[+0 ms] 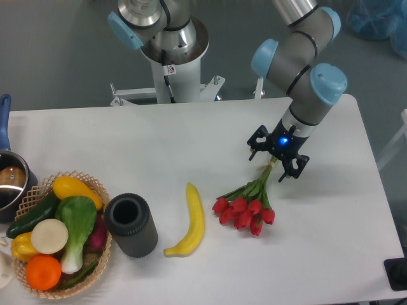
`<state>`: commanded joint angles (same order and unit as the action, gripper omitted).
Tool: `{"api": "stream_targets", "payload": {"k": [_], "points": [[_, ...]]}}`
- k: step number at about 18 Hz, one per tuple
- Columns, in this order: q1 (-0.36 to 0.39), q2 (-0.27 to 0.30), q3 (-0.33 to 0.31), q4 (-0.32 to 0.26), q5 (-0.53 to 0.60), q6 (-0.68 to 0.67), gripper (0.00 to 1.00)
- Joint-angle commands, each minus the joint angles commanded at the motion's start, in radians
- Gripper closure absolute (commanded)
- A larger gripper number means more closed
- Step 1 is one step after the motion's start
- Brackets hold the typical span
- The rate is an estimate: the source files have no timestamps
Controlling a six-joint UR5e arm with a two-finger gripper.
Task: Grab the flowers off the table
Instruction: 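Move the open gripper down over the tulip stems near the twine, then close the gripper around the tulip stems above the twine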
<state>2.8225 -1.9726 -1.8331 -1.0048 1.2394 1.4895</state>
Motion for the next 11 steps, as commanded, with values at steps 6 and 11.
{"api": "stream_targets", "payload": {"k": [6, 11], "points": [[0.0, -0.031, -0.003, 0.026, 0.002, -0.005, 0.0], [-0.002, -0.04, 0.0, 0.029, 0.031, -0.02, 0.0]]}}
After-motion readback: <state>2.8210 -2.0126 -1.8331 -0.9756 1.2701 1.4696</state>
